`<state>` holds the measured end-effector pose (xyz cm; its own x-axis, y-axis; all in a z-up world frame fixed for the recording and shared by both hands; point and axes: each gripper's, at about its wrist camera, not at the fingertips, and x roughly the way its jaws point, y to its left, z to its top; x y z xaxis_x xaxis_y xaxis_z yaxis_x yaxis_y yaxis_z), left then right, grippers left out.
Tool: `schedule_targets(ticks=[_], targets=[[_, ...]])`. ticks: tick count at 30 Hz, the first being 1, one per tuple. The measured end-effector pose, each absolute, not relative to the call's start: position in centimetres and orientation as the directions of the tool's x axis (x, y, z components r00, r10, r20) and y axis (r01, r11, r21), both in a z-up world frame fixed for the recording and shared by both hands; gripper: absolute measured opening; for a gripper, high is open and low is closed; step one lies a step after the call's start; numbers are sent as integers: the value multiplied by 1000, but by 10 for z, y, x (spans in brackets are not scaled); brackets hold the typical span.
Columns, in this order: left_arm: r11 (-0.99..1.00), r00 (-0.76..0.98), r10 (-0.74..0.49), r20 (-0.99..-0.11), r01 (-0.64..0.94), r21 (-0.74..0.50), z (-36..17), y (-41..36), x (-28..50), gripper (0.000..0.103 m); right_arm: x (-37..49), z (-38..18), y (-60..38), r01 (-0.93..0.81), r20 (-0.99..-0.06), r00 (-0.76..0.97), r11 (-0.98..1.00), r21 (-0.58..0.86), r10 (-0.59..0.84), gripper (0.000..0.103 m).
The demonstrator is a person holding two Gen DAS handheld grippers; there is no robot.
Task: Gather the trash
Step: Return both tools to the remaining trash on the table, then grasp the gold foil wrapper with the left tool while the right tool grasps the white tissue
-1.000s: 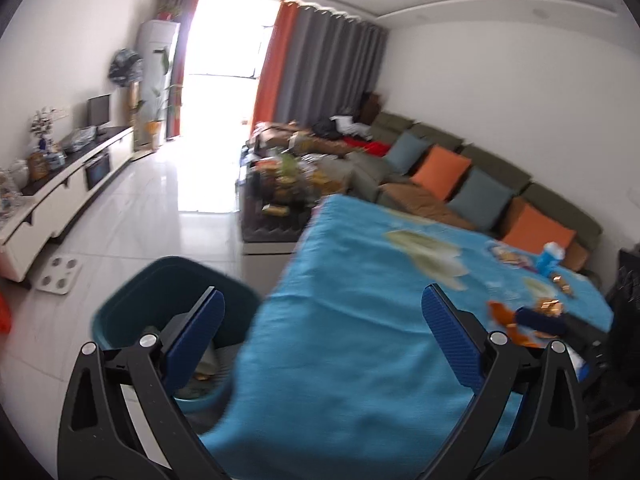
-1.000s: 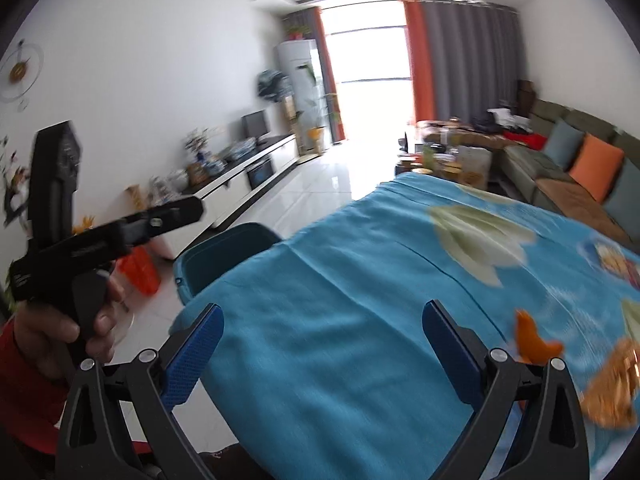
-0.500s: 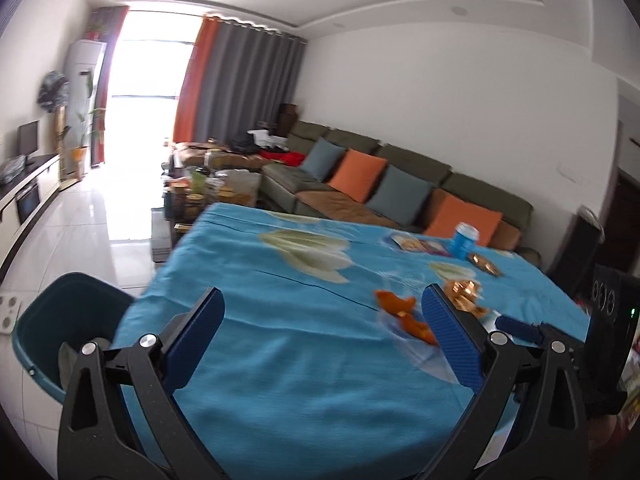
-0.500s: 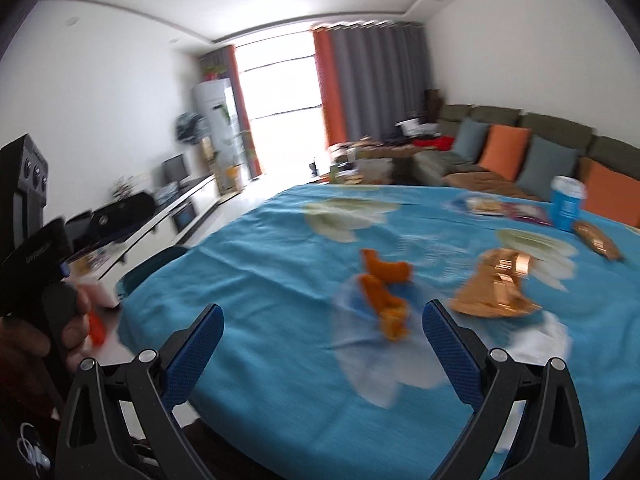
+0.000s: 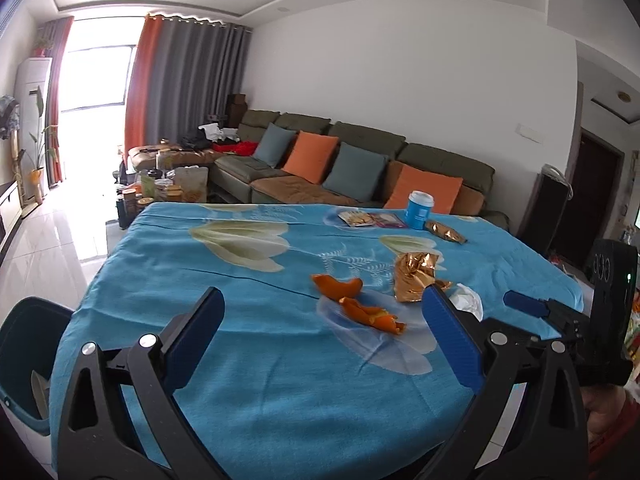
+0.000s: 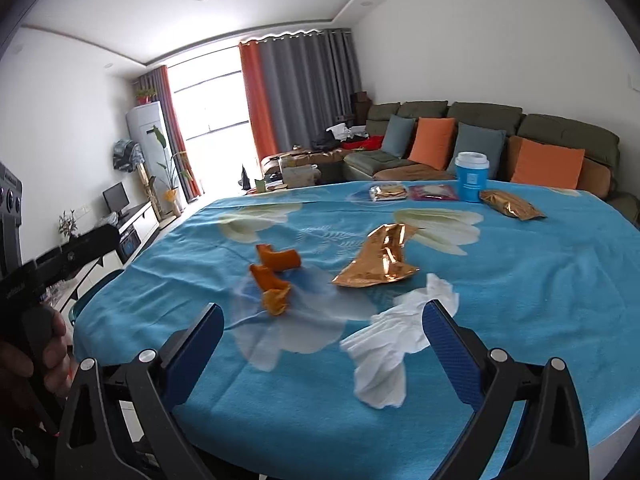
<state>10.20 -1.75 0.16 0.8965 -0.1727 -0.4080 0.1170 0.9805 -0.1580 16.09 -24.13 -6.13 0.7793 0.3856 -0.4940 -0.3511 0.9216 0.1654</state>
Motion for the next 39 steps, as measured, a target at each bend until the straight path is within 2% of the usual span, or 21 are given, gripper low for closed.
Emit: schedule_targets(ticks=[11, 14, 16, 20, 27, 36, 39], targets=[[971, 872, -239, -427, 206, -123, -2, -44, 145, 97, 195, -76, -256, -266, -563, 765, 950, 166, 312, 96], [959, 857, -284, -429, 256, -122, -2, -57, 164, 97, 205, -84, -259, -250, -594, 747, 954, 165, 299, 93], [950, 850, -310, -426, 285, -124, -2, -66, 176, 97, 210, -89, -259, -252, -614, 730, 953, 167, 301, 86], [929, 820, -366, -441, 346, -129, -5, -88, 202, 97, 214, -96, -260, -250, -635, 712, 953, 173, 302, 81], [901, 731, -421, -537, 407, -153, -20, -129, 253, 97, 216, -100, -263, -255, -650, 692, 949, 187, 314, 63], [899, 607, -396, -689, 409, -157, -53, -171, 316, 97, 216, -105, -277, -262, -655, 663, 932, 250, 362, 20], [900, 575, -391, -719, 402, -168, -63, -180, 333, 97, 213, -103, -280, -263, -648, 665, 929, 263, 371, 18]])
